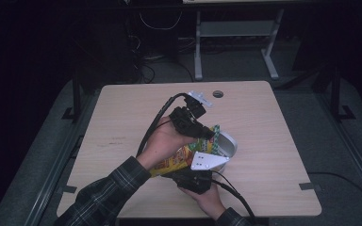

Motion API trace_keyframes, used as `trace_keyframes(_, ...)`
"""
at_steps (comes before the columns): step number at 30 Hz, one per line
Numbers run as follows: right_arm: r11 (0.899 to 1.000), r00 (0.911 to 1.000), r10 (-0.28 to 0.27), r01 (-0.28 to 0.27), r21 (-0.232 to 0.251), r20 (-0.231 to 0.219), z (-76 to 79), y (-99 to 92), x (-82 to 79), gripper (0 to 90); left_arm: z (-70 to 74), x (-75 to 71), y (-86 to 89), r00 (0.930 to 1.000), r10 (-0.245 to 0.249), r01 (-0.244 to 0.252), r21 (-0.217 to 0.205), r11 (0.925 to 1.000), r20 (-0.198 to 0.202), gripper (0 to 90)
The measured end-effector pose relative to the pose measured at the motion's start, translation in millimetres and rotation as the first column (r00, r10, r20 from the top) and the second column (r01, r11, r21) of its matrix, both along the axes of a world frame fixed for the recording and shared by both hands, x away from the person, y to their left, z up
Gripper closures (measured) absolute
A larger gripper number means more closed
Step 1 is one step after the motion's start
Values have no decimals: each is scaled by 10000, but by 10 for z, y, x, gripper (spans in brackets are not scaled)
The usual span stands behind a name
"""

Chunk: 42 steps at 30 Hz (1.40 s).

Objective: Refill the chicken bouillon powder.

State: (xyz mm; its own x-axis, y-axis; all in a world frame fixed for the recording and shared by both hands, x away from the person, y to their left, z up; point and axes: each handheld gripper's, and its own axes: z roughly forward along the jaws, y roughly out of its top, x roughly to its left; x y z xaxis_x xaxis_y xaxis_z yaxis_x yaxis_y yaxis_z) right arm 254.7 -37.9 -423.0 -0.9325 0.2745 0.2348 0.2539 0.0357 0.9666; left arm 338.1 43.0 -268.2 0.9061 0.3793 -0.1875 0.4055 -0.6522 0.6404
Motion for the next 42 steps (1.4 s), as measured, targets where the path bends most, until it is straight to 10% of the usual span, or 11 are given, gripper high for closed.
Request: trace_keyframes(42, 10000, 10000, 30, -30, 77, 1, 7, -4, -13, 900, -20, 5, -11, 9999, -7, 7, -4, 10000, -120, 885)
